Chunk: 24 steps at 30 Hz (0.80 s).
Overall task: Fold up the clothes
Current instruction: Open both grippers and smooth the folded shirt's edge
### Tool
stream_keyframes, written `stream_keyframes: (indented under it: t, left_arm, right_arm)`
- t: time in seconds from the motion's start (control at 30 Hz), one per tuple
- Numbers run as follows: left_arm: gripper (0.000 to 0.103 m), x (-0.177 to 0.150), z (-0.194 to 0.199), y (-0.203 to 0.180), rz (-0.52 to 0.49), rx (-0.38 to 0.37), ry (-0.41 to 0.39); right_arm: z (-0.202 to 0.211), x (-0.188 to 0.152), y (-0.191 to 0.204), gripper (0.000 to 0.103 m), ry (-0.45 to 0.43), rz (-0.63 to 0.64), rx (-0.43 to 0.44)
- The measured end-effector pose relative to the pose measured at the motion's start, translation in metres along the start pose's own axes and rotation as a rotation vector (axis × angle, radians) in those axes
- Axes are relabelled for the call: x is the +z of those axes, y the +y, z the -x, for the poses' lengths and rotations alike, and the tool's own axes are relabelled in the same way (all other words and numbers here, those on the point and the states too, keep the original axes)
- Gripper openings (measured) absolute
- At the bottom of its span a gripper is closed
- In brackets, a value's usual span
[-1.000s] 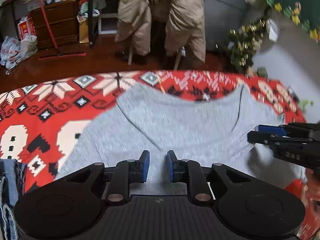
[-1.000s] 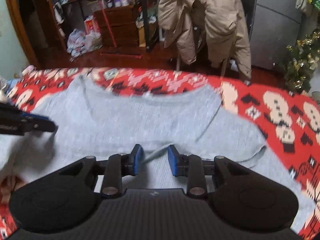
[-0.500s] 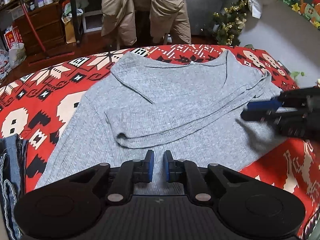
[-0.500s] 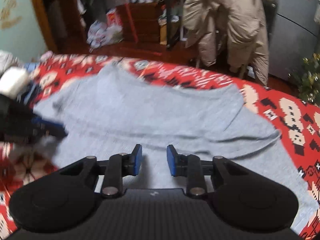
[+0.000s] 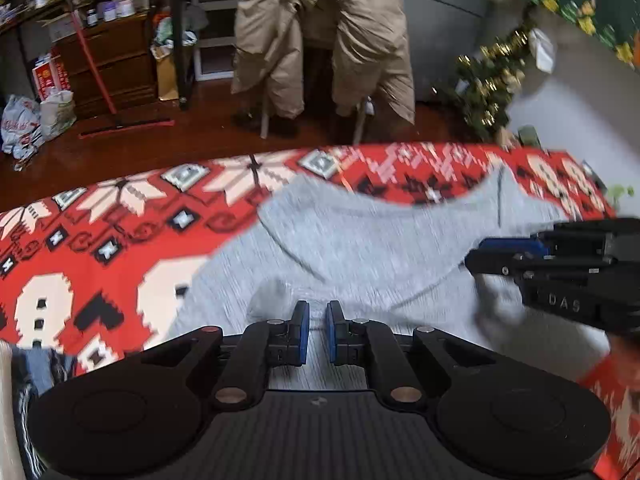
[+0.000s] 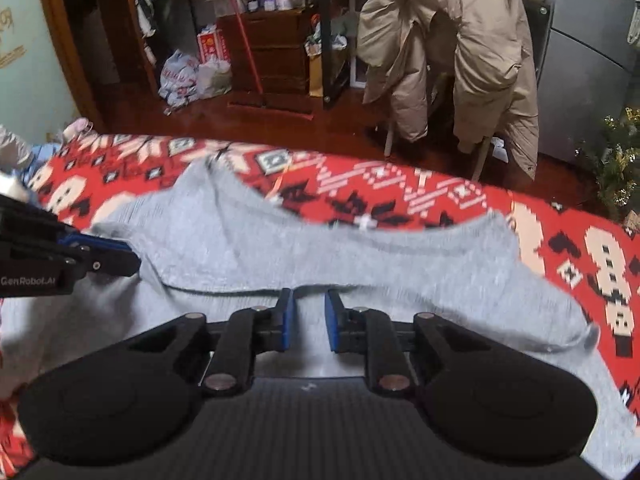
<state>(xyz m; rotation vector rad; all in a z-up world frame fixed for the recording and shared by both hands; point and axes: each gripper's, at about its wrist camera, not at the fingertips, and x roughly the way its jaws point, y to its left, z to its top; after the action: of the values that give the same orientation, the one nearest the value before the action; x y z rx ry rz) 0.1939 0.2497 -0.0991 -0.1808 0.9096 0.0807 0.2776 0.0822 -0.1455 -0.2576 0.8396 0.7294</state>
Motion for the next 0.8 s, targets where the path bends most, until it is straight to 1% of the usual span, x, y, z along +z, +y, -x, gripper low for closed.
stream_keyframes:
  t: [0.1, 0.2, 0.3, 0.4, 0.5, 0.6, 0.8]
  left_arm:
    - [0.009, 0.011, -0.001, 0.005, 0.032, 0.018, -0.016]
    - [0.009, 0.016, 0.000, 0.011, 0.057, 0.018, -0.025]
    - [0.009, 0.015, 0.003, 0.017, 0.088, 0.014, -0.027]
    - [0.009, 0.011, 0.007, 0.024, 0.123, -0.001, -0.028]
    - [0.009, 0.009, 0.010, 0.030, 0.145, -0.002, -0.026]
    - [0.009, 0.007, 0.012, 0.034, 0.150, 0.001, -0.022]
    - [0.009, 0.001, 0.008, 0.046, 0.163, 0.020, -0.004]
  right_arm:
    - [-0.001, 0.011, -0.002, 0.019, -0.014, -0.032, -0.002]
    - [0.010, 0.012, 0.002, 0.019, -0.040, -0.041, 0.050]
    - [0.018, 0.003, 0.017, 0.019, -0.036, 0.010, 0.091]
    - [0.020, -0.010, 0.041, 0.019, -0.010, 0.076, 0.138]
    - [0.014, -0.019, 0.063, 0.019, 0.016, 0.136, 0.169]
    - [-0.003, -0.014, 0.072, 0.019, 0.025, 0.146, 0.140]
    - [-0.032, 0.023, 0.051, 0.019, -0.002, 0.047, 0.073]
